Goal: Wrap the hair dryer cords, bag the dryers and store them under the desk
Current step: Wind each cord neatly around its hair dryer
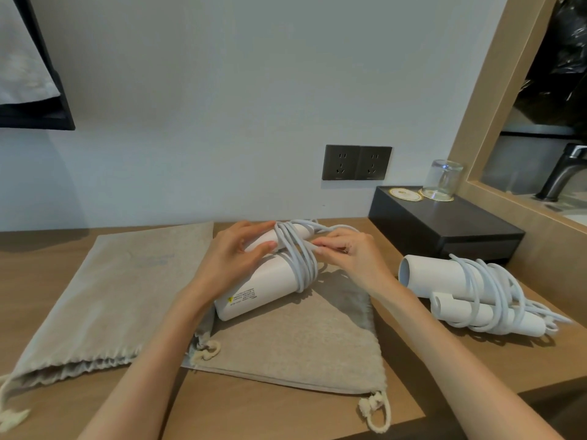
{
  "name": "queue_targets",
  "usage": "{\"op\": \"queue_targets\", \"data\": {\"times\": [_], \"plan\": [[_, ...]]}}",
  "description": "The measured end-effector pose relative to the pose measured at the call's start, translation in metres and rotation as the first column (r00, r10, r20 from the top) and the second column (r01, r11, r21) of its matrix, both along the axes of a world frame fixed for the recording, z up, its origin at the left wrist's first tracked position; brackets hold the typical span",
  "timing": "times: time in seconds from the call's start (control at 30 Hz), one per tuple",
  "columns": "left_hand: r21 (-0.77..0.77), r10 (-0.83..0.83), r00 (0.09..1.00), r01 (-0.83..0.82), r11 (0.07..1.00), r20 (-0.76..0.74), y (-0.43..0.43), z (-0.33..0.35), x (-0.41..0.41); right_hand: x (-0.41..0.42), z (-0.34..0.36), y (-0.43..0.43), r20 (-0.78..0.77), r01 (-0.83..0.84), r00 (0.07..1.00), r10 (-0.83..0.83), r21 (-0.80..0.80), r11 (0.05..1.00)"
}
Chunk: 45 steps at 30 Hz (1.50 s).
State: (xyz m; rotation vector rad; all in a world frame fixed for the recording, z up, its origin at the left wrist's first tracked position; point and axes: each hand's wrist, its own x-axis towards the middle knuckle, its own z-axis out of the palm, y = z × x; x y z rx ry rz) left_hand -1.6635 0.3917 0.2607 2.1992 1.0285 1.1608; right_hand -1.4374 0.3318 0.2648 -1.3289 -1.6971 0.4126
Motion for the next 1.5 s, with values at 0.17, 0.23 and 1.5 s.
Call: {"op": "queue_targets", "data": {"times": [0.17,0.23,1.5], "plan": [[0.03,0.033,0.998,-0.031,0.999,-0.048,-0.002,0.001,0.001,0.006,0.004,-0.009,0.105,0.028,0.994,-0.027,-0.01,1.0],[0.032,0.047,0.997,-0.046,0.998,-0.054,-0.002,0.001,0.001,0.006,0.004,-0.012,0.142,0.115,0.983,-0.12,0.04,0.993],[-0.012,0.04,0.997,-0.041,0.999,-0.073,-0.002,-0.002,0.005,0.003,-0.013,-0.006,0.278,0.296,0.896,-0.345,0.204,0.933]]}}
